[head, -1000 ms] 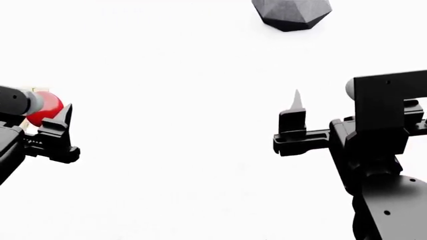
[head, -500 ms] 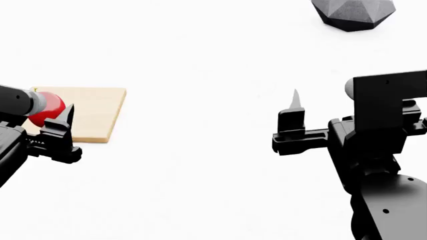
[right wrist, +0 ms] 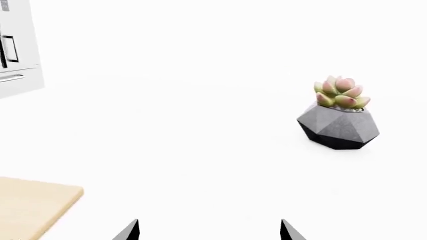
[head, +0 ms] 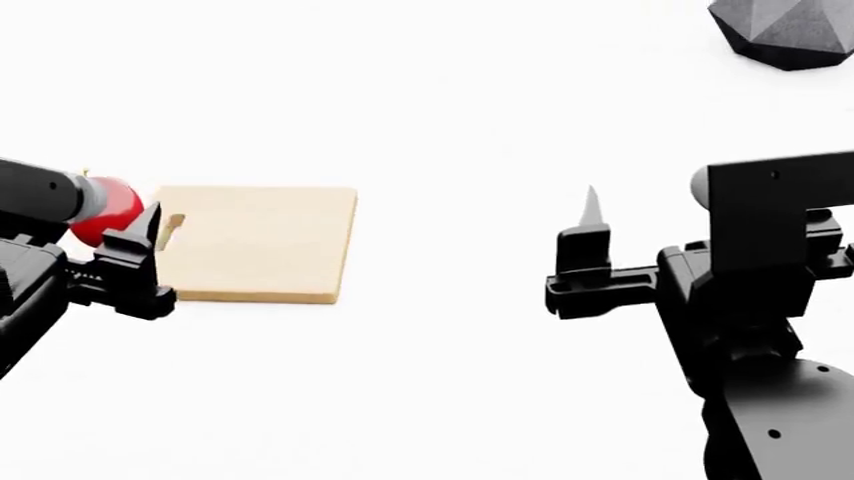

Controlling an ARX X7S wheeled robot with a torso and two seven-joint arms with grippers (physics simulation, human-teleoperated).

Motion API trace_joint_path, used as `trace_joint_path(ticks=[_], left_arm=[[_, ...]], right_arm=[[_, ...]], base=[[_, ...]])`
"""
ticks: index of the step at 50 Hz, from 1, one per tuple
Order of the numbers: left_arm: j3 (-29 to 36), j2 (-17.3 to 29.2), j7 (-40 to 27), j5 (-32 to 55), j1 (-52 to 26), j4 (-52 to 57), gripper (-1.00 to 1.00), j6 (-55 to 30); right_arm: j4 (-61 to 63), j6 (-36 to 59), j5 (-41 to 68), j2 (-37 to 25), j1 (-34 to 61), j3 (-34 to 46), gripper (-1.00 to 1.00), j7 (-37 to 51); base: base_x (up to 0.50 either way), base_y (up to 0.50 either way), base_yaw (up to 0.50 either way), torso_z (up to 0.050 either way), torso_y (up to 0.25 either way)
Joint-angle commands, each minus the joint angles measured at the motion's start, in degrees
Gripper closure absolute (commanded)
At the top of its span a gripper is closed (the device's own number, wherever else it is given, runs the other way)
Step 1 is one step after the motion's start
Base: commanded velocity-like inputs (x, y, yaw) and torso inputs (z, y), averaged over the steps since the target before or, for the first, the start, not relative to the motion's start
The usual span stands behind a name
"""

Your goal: Place the cherry and the sweet potato on separate cutting boards.

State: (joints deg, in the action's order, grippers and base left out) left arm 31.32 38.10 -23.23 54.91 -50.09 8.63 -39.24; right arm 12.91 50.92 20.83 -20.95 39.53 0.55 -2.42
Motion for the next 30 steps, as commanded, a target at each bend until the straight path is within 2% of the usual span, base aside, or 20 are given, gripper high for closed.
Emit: trace_joint_path(ticks=[1,5,11,20,30], left_arm=[[1.97,-3.33,1.73,-0.94,-3.41,-3.87,1.0,0.06],[2.98,-5.29,3.97,-1.48,-6.11,-7.2,1.0,-0.28],[5.09,-10.55,8.91,-4.23,-11.42,-17.76,1.0,1.21],[7.22,-16.53,14.71,-7.82,-15.39,-32.57,1.0,5.01],[11.0,-27.73,25.55,-15.78,-24.31,-63.75,1.0,16.77]], right_arm=[[-0.03,0.14,-0.14,-0.24,-0.49,-0.17,-1.0,0.58],[-0.08,-0.06,-0.12,-0.28,-0.43,-0.13,-1.0,0.6],[0.04,-0.33,0.24,-0.08,-1.17,-0.53,-1.0,0.69],[0.08,-0.21,0.61,-0.29,-1.48,-0.85,-1.0,0.71],[-0.21,0.25,0.6,-0.14,-1.01,-0.18,-1.0,1.01]], base=[[0.0,0.0,0.0,0.0,0.0],[0.0,0.0,0.0,0.0,0.0],[0.0,0.0,0.0,0.0,0.0],[0.0,0.0,0.0,0.0,0.0],[0.0,0.0,0.0,0.0,0.0]])
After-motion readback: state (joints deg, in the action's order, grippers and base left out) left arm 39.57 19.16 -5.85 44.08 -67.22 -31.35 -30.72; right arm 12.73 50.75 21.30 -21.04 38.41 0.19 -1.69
